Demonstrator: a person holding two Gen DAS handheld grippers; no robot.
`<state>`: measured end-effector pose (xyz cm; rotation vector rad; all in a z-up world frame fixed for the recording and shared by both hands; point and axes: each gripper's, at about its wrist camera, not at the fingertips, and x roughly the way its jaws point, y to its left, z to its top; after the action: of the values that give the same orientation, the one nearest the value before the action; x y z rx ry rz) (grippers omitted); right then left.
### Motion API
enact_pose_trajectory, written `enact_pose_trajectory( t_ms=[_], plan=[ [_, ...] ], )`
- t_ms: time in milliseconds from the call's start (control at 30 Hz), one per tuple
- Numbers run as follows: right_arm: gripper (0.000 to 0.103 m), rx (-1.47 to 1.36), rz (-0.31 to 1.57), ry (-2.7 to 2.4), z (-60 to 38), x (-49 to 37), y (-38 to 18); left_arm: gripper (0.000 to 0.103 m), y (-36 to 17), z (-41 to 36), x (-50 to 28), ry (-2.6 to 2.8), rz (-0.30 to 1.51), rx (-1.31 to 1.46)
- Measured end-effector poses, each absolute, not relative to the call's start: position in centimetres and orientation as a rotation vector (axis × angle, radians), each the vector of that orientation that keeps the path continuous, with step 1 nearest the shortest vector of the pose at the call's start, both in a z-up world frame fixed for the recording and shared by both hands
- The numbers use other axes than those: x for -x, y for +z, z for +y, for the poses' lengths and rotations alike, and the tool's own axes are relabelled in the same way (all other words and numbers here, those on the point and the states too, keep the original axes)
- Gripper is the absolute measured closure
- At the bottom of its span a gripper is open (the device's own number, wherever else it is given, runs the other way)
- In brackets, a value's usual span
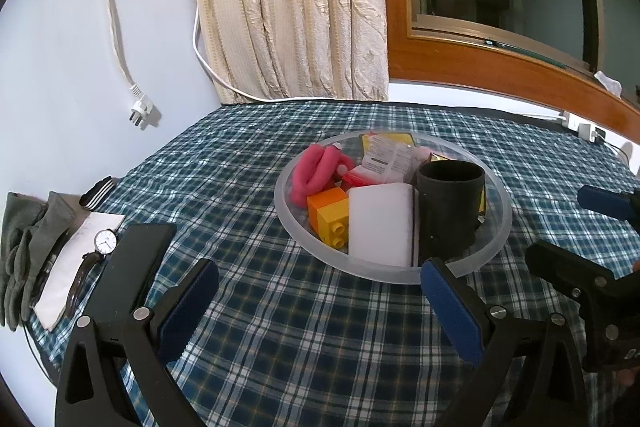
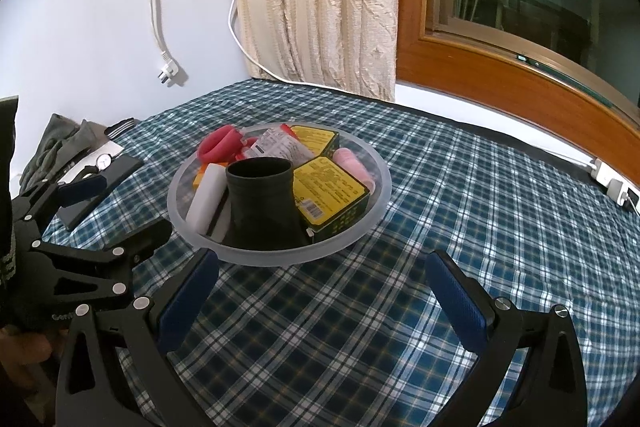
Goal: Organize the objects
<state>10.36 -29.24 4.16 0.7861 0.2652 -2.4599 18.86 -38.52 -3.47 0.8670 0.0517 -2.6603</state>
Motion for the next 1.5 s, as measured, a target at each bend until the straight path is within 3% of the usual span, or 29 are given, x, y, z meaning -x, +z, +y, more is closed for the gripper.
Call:
enact_pose_trajectory(
  t_ms=[1500],
  plan=[
    [0.0,-0.814,0.169,-2.656,-18.1,-10.0,5.6,0.001,-1.8,-29.0,-16.5,-2.81,-0.13,-0.914]
  ],
)
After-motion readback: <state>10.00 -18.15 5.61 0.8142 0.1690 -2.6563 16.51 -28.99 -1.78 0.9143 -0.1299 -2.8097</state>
